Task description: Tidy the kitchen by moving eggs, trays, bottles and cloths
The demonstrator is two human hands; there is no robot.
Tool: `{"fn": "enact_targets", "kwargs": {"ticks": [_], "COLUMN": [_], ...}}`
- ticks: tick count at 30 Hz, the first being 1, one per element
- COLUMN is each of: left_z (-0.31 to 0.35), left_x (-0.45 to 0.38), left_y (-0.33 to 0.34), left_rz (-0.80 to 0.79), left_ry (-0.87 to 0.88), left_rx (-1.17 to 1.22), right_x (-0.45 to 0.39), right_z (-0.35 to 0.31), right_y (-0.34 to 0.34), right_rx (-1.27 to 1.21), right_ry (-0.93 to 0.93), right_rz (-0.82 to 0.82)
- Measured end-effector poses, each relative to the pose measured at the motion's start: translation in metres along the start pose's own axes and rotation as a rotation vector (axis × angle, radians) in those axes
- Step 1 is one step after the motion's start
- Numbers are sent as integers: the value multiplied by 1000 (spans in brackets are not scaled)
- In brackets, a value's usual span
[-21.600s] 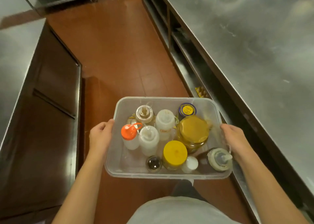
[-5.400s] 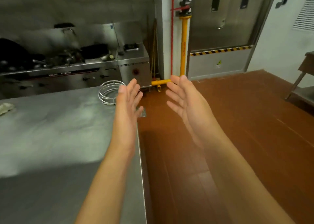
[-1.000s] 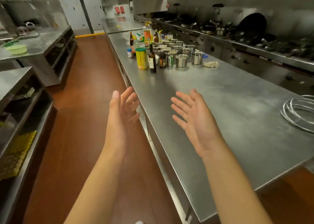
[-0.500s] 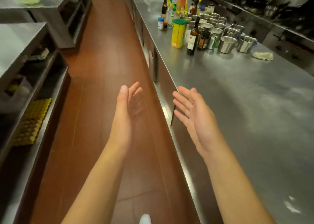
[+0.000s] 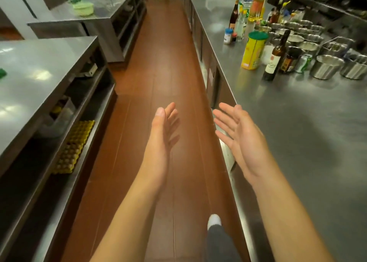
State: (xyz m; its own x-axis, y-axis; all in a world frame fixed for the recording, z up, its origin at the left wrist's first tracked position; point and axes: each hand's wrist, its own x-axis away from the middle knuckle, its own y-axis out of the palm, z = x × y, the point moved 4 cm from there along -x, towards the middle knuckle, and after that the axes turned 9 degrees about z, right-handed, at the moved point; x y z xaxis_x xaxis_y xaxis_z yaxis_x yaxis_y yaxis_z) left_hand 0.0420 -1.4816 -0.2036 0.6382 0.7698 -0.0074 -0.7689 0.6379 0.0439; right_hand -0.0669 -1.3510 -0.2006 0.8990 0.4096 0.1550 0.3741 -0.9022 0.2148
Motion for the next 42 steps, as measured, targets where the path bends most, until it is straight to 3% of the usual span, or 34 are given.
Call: {"fn": "enact_targets", "kwargs": {"ticks": [11, 18, 25, 32, 42], "left_z": [47, 45, 15, 29, 21], "left_x": [-160, -246, -367, -519, -675], "left_y": [92, 78, 68, 65, 107], "left_rz": [111, 219, 192, 109, 0], "left_ry": [115, 106, 76, 67, 46], "left_rx": [-31, -25, 9, 63, 56], "right_x": [-191, -276, -384, -495, -632], "right_z": [-76, -74, -45, -82, -84], "right_y": [26, 80, 129, 196, 220], "right_rx": [-92, -61, -20, -43, -42], "right_ry": [-28, -11, 36, -44, -29], "right_rz": [-196, -267, -188, -82, 21]}}
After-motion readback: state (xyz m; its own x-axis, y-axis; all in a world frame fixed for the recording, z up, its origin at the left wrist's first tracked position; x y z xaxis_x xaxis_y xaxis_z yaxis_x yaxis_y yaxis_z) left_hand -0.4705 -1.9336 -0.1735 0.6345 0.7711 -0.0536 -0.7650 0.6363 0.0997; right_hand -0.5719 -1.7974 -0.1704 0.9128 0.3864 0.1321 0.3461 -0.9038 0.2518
